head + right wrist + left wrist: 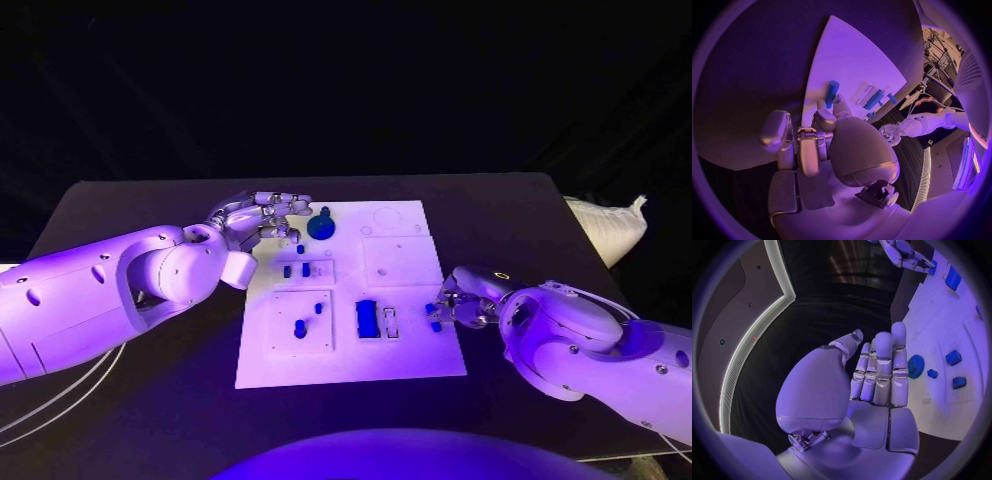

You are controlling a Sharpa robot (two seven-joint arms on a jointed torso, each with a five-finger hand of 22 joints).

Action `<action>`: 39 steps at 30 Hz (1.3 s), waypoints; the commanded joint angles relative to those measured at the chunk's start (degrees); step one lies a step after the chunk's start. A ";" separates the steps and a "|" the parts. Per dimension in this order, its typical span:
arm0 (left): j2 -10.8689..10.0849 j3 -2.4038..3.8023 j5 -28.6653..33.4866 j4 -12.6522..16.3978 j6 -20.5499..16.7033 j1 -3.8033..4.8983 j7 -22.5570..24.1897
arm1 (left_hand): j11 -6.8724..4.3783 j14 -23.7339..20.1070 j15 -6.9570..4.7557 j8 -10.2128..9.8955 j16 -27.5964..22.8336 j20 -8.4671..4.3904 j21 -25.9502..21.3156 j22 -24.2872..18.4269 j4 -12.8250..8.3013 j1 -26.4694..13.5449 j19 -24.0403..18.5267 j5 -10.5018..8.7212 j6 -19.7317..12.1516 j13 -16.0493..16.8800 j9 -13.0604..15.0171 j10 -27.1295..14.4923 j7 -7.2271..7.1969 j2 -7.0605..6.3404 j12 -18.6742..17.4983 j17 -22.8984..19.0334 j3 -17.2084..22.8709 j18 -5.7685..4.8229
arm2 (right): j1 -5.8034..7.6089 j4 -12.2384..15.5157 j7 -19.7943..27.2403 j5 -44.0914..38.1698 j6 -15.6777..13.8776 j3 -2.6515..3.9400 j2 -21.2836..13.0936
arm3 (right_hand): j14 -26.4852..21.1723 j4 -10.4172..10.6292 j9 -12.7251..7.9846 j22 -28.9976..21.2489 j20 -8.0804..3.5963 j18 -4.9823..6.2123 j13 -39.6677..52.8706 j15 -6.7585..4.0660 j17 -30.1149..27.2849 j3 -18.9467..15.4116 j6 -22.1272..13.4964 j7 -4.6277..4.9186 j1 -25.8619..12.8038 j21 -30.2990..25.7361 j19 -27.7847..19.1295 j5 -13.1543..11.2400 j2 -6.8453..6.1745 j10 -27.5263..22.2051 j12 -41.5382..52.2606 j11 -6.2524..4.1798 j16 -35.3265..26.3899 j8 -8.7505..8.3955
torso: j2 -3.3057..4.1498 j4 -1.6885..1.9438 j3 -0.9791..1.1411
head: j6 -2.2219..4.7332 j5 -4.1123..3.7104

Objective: Assemble the parts on the task board

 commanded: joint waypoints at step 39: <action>-0.16 -0.05 -0.45 0.28 1.49 -0.10 -0.12 | -0.13 -0.35 0.04 0.35 0.02 0.19 -0.48 -0.17 -0.05 0.04 -0.13 -0.17 -0.60 -0.05 0.01 -0.51 -0.03 0.80 0.35 -0.13 -0.45 1.01 | -1.23 0.98 -0.27 -8.28 -2.83 -0.69 2.84 | 5.35 -6.60 0.25 1.07 -0.34 -0.44 -0.08 -0.31 11.64 19.49 1.44 -0.09 6.60 -0.04 0.13 -0.95 0.05 0.30 -1.27 -0.72 -0.01 -2.65 | -0.02 -0.10 0.02 | -0.21 0.18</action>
